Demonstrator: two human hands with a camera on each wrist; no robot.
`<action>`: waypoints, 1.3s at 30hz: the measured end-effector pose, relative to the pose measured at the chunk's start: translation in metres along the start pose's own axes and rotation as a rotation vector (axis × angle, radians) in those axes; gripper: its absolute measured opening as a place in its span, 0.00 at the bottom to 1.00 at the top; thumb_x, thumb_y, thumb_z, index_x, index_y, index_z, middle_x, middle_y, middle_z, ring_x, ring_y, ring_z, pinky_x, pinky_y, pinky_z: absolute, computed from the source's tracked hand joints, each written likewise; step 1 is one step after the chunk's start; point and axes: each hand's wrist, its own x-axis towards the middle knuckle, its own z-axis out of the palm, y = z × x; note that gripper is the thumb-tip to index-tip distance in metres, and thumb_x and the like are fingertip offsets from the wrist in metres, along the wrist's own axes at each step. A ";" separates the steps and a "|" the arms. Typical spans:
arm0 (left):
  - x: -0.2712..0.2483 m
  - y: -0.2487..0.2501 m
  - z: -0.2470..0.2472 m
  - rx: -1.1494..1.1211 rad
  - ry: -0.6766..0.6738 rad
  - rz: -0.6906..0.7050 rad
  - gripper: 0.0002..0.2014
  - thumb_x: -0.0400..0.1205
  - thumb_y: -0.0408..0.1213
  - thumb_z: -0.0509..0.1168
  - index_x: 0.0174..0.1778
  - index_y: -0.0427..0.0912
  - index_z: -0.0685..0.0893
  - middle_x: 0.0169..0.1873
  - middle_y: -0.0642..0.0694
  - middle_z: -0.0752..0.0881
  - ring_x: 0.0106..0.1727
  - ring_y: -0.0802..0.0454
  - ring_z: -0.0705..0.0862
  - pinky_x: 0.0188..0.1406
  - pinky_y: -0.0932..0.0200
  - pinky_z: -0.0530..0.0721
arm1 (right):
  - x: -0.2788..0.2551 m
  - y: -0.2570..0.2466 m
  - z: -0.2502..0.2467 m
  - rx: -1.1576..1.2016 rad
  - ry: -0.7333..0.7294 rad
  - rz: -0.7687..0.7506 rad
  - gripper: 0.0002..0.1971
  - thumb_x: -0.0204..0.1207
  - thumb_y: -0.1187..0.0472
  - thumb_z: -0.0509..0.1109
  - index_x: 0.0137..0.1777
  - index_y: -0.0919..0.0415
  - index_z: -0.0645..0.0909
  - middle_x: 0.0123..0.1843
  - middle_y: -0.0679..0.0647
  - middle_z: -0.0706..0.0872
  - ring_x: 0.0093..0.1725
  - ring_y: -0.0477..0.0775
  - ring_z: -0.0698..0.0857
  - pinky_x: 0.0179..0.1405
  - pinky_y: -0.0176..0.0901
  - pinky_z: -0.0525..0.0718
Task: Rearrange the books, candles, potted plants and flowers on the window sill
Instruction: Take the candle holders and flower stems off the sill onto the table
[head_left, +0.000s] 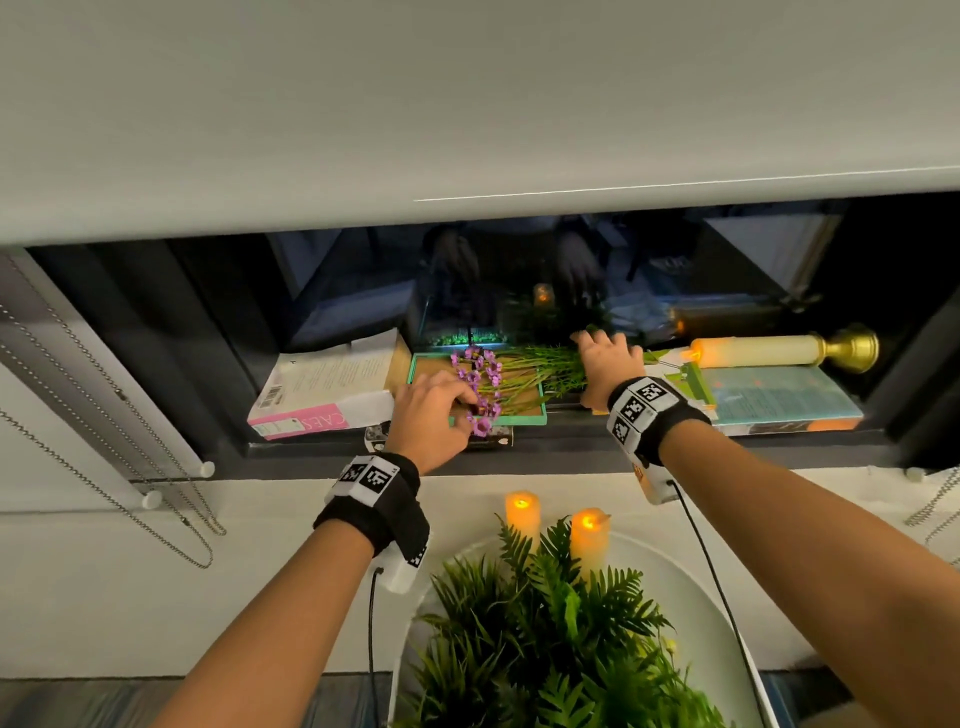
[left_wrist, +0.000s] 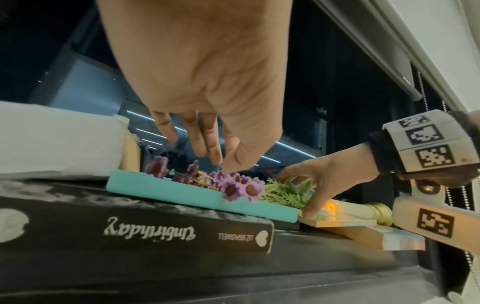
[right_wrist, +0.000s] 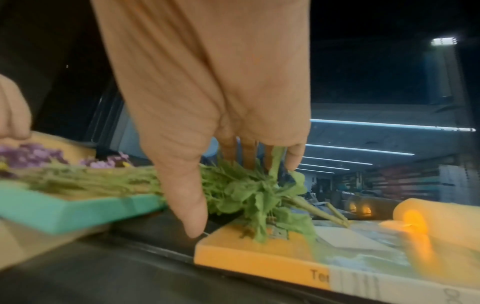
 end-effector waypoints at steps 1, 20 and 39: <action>0.001 -0.003 -0.001 0.034 0.006 -0.001 0.11 0.77 0.35 0.67 0.54 0.50 0.85 0.57 0.52 0.81 0.63 0.51 0.74 0.61 0.52 0.64 | 0.004 0.000 0.002 -0.028 -0.028 0.009 0.45 0.67 0.65 0.76 0.81 0.55 0.55 0.78 0.58 0.64 0.78 0.65 0.62 0.75 0.64 0.63; 0.014 -0.016 0.013 0.110 0.051 0.063 0.18 0.72 0.39 0.69 0.59 0.49 0.83 0.56 0.52 0.78 0.61 0.50 0.75 0.59 0.55 0.61 | 0.032 -0.002 -0.003 0.099 0.173 -0.070 0.28 0.71 0.65 0.72 0.71 0.56 0.71 0.68 0.60 0.71 0.70 0.66 0.73 0.73 0.69 0.63; -0.012 0.057 0.028 0.132 -0.078 0.039 0.07 0.75 0.35 0.66 0.47 0.47 0.84 0.53 0.48 0.81 0.58 0.44 0.76 0.56 0.49 0.66 | -0.134 0.065 0.037 0.753 0.248 0.003 0.04 0.77 0.57 0.65 0.47 0.57 0.79 0.35 0.55 0.87 0.38 0.59 0.86 0.42 0.54 0.85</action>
